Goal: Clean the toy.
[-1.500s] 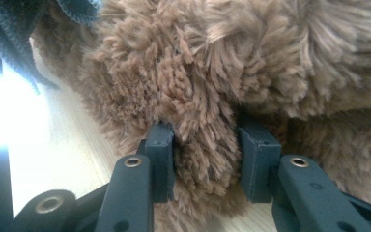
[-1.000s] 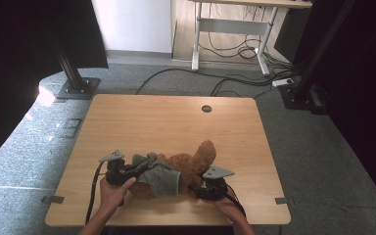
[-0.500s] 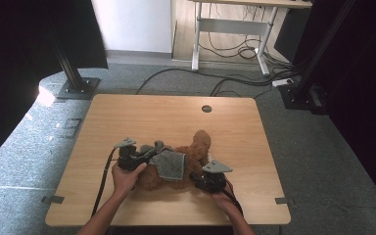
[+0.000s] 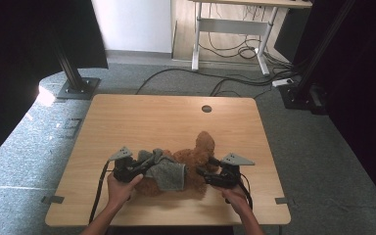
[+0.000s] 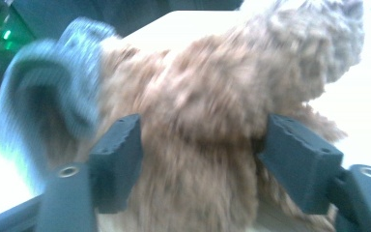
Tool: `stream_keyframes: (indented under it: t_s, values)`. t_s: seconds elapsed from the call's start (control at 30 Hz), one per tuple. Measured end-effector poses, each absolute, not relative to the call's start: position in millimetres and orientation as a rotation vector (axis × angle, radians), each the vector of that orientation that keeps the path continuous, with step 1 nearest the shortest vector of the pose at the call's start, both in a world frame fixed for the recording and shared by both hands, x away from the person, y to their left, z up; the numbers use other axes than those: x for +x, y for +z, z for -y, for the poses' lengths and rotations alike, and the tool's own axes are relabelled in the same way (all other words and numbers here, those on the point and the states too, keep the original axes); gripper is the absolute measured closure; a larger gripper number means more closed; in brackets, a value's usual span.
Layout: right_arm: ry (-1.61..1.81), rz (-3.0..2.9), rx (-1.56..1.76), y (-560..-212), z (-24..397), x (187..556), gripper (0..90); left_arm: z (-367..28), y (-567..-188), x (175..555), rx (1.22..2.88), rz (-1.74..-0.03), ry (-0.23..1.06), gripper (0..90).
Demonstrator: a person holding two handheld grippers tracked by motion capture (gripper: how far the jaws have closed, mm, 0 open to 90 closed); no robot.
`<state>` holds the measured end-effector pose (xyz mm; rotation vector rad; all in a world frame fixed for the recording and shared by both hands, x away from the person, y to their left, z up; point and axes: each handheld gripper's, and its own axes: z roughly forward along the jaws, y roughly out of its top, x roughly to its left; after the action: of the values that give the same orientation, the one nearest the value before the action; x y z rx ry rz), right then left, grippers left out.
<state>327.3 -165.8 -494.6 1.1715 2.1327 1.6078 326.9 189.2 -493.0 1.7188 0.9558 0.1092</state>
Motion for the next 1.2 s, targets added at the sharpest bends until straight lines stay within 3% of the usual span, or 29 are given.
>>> stream_keyframes:
  t_s: [0.13,0.27,0.43,0.6,0.87,1.2]
  values:
    - [1.627,-2.145,1.238,-495.7,152.4,338.5,17.5,-192.9,-494.2,318.7,1.706,-0.955,0.091,79.3]
    - [1.687,-2.168,1.298,-497.5,144.8,348.6,16.8,-195.2,-494.9,316.8,1.698,-0.958,0.076,79.2]
    - [1.655,-2.224,1.215,-502.1,136.6,344.4,41.9,-198.7,-490.7,317.7,1.690,-0.966,0.042,78.1]
    - [1.633,-2.210,1.144,-509.4,142.6,334.7,55.4,-201.3,-472.5,316.0,1.678,-0.940,-0.004,76.4]
    - [1.580,-2.168,1.082,-511.2,140.5,328.2,57.7,-176.9,-437.6,308.1,1.675,-0.837,-0.018,76.5]
    - [1.571,-2.139,1.024,-514.0,143.9,322.9,57.4,-144.7,-471.2,308.4,1.776,-0.859,-0.103,76.2]
